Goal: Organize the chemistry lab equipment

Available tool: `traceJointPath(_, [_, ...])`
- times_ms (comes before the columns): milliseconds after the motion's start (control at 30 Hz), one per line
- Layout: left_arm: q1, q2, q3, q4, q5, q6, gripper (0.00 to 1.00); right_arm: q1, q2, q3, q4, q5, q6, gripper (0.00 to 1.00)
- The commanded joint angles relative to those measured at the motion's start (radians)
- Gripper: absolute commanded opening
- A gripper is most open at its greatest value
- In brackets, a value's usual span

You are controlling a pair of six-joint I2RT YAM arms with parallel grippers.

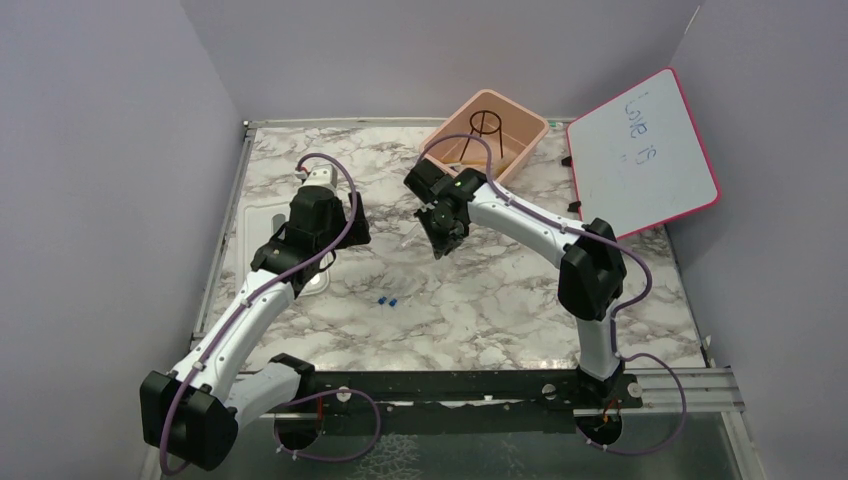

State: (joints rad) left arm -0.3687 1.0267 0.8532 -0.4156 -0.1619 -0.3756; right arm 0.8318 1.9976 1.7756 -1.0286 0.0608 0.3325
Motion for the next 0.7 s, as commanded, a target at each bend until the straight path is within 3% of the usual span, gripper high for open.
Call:
traceJointPath(0, [-0.004,-0.022,-0.009,-0.011,-0.033,0.015,0.92,0.004,0.016,-0.012,-0.018,0.033,0.017,0.09])
traceJointPath(500, [-0.004,-0.017,-0.008,-0.011,-0.034,0.018,0.92,0.005,0.075,-0.03,0.036,0.019,0.017,0.09])
traceJointPath(667, [-0.004,-0.016,-0.006,-0.014,-0.042,0.018,0.92,0.005,0.071,-0.068,0.061,0.005,0.024,0.17])
